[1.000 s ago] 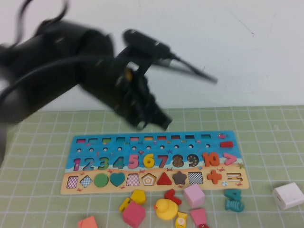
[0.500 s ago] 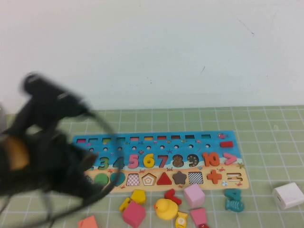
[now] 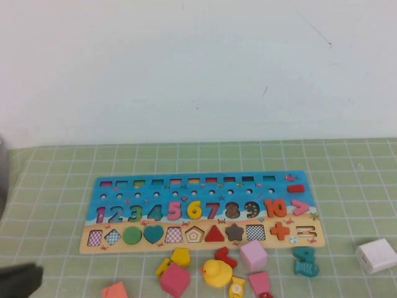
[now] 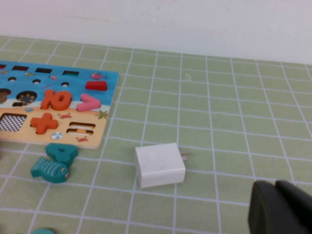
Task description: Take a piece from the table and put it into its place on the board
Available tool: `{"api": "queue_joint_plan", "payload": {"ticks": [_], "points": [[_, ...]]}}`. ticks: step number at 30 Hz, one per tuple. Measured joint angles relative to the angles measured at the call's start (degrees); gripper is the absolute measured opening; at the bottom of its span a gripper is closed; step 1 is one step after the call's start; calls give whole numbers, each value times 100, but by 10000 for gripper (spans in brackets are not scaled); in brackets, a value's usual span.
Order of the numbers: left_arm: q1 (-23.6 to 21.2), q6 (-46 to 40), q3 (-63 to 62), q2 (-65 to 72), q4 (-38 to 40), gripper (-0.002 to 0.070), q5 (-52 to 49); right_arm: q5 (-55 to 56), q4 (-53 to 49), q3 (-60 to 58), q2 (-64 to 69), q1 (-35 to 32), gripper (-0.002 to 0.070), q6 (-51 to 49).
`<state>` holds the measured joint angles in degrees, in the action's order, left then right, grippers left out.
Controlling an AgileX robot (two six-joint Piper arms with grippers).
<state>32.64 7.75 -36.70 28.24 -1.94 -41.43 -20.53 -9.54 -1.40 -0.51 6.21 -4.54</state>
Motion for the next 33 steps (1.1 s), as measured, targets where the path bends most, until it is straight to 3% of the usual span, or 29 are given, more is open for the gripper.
{"api": "queue_joint_plan", "payload": {"ticks": [12, 18, 22, 26, 33], "points": [[0, 204, 162, -848, 53, -1, -1121, 0, 0, 0, 0, 0, -1, 0], [0, 464, 194, -851, -444, -1, -1078, 0, 0, 0, 0, 0, -1, 0], [-68, 586, 670, -945, -710, -1, -316, 0, 0, 0, 0, 0, -1, 0], [-563, 586, 1517, -1259, -675, -1, 899, 0, 0, 0, 0, 0, -1, 0], [-2176, 58, 3379, -2237, 78, -1, 3383, 0, 0, 0, 0, 0, -1, 0]]}}
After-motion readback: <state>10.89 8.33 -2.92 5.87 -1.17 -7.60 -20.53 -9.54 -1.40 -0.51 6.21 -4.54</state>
